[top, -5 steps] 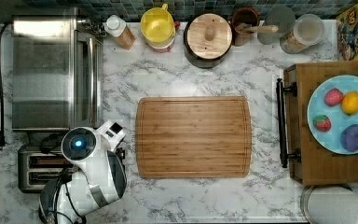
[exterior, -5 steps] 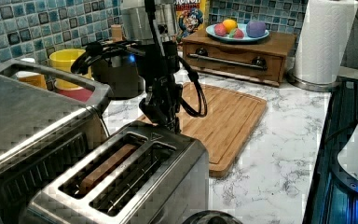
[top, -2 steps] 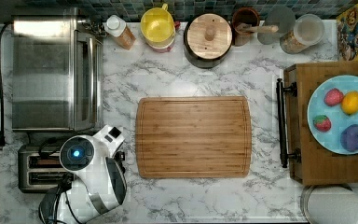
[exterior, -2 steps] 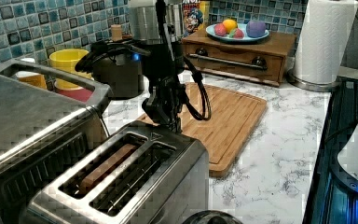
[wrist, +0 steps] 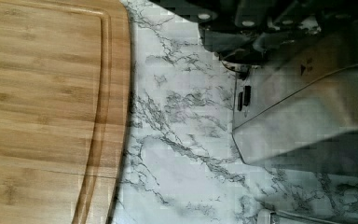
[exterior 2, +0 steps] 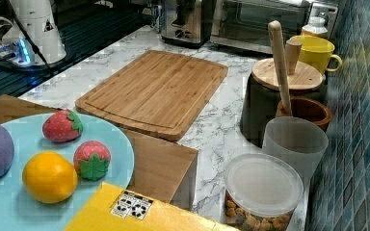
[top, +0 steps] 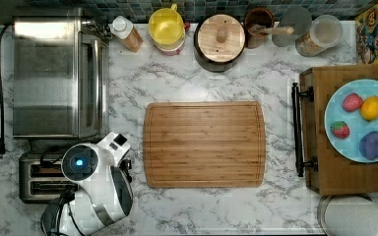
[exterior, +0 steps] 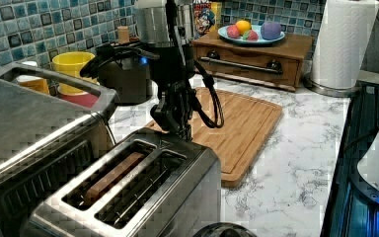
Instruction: Turn on the toaster.
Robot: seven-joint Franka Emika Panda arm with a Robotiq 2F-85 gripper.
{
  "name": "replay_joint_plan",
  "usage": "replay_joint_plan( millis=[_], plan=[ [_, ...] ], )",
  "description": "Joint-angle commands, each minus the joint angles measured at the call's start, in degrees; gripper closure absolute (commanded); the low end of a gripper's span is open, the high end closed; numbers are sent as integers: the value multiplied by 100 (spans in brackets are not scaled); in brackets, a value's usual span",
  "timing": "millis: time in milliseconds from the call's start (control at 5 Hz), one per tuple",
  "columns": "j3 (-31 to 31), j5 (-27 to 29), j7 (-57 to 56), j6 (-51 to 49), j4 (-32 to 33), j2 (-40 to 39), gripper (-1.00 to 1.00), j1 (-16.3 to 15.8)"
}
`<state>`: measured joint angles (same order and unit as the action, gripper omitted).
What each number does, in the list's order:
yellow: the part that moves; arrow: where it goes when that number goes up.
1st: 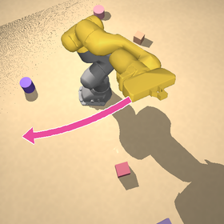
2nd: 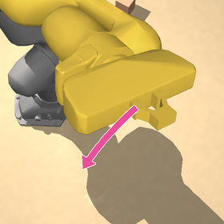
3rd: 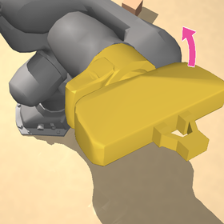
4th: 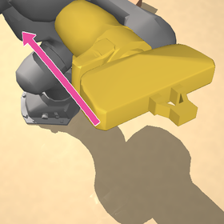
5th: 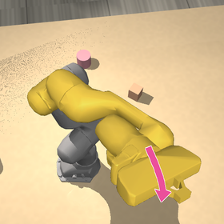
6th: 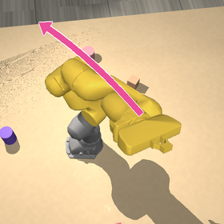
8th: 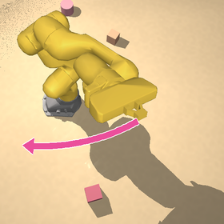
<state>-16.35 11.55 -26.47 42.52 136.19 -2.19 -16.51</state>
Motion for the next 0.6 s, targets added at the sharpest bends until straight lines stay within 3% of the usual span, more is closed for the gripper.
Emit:
replay_joint_plan(
  millis=[200,600],
  plan=[
    [-283,-35,193,358,1165,-764,100,-320],
    [-248,-25,185,356,1161,-761,100,-358]
  ],
)
